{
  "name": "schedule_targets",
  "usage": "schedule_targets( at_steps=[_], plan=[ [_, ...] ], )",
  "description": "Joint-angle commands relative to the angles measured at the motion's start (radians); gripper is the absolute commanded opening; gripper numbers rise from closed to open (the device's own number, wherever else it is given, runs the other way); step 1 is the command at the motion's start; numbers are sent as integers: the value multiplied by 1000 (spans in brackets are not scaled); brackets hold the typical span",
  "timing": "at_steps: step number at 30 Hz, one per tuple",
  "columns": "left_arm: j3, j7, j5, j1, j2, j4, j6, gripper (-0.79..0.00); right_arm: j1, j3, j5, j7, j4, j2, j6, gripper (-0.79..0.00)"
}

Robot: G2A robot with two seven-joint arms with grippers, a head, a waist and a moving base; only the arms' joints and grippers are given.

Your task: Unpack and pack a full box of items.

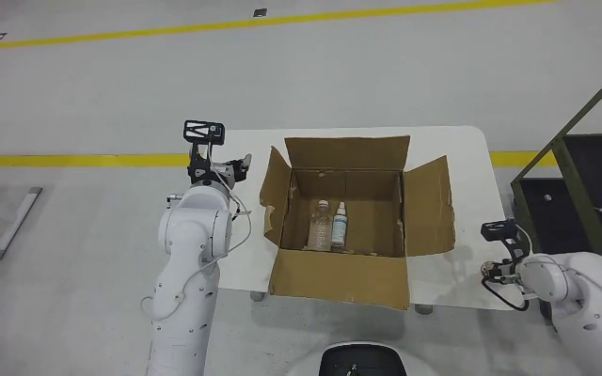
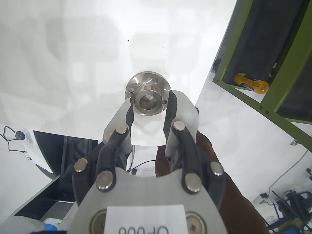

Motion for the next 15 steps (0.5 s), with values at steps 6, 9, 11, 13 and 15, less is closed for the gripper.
schedule_targets(
  at_steps=[6, 9, 11, 13, 15],
  plan=[
    [0, 0, 0, 0, 0, 0, 0, 0, 11, -8, 13, 6, 23, 0, 9, -585],
    [0, 0, 0, 0, 0, 0, 0, 0, 13, -10, 16, 6, 31, 1, 8, -686],
    [0, 0, 0, 0, 0, 0, 0, 0, 15, -12, 17, 5, 33, 2, 6, -785],
    [0, 0, 0, 0, 0, 0, 0, 0, 16, -12, 20, 3, 35, 2, 7, -785],
    [0, 0, 0, 0, 0, 0, 0, 0, 16, -9, 30, -2, 32, 2, 6, -785]
  ],
)
